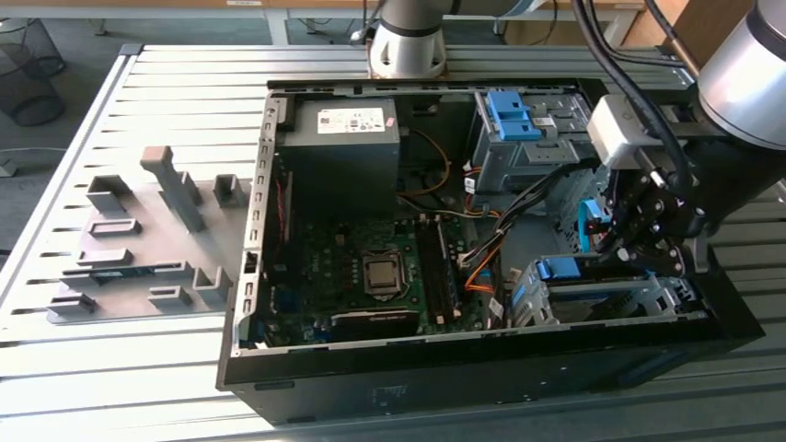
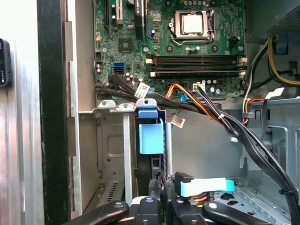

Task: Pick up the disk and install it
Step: 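Insert the first disk wire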

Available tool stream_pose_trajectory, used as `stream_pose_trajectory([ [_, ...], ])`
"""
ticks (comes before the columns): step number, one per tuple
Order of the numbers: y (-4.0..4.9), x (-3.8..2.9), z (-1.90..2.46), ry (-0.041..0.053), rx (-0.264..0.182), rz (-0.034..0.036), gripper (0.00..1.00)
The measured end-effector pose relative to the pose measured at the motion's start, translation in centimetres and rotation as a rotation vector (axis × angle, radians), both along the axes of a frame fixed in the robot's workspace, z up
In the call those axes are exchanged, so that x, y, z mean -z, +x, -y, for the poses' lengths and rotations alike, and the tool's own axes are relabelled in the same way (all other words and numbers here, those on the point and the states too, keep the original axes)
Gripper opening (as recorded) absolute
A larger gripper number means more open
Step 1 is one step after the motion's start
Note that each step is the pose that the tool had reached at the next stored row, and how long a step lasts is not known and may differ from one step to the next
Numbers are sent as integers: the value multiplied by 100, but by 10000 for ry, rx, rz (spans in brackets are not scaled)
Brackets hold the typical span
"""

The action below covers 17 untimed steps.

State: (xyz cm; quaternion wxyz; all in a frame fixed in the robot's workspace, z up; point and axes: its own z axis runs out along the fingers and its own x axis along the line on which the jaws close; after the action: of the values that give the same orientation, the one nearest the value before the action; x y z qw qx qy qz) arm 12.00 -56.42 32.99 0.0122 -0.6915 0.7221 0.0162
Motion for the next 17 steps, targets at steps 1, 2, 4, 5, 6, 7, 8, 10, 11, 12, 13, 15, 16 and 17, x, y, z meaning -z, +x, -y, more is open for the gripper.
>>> stream_pose_trajectory([
  [1, 0, 3, 0, -2, 3, -9, 16],
  [2, 0, 4, 0, -3, 3, -14, 16],
  [4, -1, 6, 1, 0, 4, -16, 16],
  [5, -1, 7, 0, 2, 4, -16, 16],
  [6, -1, 7, 0, 3, 4, -17, 16],
  [7, -1, 7, 0, 3, 4, -17, 16],
  [8, -1, 4, 0, 7, 4, -18, 16],
  [10, -1, -20, 0, 12, 5, -18, 17],
  [11, -1, -49, 0, 3, 5, -17, 17],
  [12, -1, -81, 0, 4, 5, -17, 24],
  [13, -1, -109, 0, 3, 4, -18, 24],
  [15, -1, -147, 0, 3, 4, -17, 24],
  [16, -1, -152, 0, 5, 4, -17, 22],
  [17, -1, -151, 0, 6, 4, -17, 22],
])
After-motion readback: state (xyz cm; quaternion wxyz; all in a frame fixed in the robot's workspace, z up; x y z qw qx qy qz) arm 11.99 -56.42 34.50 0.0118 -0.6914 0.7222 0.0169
